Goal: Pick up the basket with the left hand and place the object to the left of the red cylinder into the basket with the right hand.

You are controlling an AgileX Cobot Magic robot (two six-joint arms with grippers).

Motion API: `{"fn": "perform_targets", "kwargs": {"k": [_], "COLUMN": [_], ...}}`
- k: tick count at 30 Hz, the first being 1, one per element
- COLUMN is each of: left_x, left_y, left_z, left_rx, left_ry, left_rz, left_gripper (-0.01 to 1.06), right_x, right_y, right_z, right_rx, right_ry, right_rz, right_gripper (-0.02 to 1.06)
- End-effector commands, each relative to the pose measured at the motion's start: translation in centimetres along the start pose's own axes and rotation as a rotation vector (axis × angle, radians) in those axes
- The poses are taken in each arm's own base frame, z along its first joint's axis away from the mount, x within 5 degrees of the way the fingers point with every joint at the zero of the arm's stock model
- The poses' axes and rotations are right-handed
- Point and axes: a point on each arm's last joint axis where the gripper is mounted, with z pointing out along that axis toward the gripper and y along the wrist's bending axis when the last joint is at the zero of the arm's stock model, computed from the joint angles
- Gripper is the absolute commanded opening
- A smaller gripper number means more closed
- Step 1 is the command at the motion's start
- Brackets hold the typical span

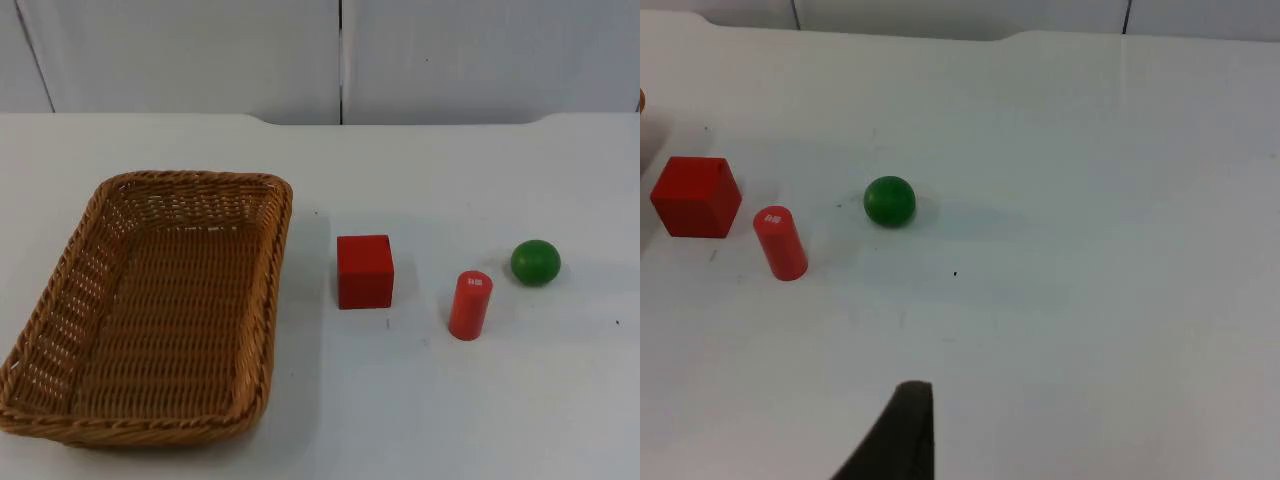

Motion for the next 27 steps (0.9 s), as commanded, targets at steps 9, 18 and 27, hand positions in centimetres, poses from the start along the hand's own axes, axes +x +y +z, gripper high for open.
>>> {"fn": "perform_targets", "kwargs": {"k": [9, 18, 27], "left_x": [-3.0, -5.1, -5.9], "left_y": [0.1, 0.1, 0.1], "left_z": [0.0, 2.1, 3.2], "left_rx": [0.002, 0.012, 0.022], "left_ry": [-0.07, -0.076, -0.072], "left_rz": [-0.004, -0.017, -0.029], "left_gripper": [1.05, 1.05, 1.05], "right_x": [0.0, 0.0, 0.0], "right_y": [0.0, 0.0, 0.0], "right_z": [-0.1, -0.1, -0.1], "right_rx": [0.004, 0.004, 0.004], "right_ry": [-0.01, -0.01, -0.01], "right_rz": [0.0, 0.0, 0.0], "right_gripper": [1.05, 1.05, 1.05]}}
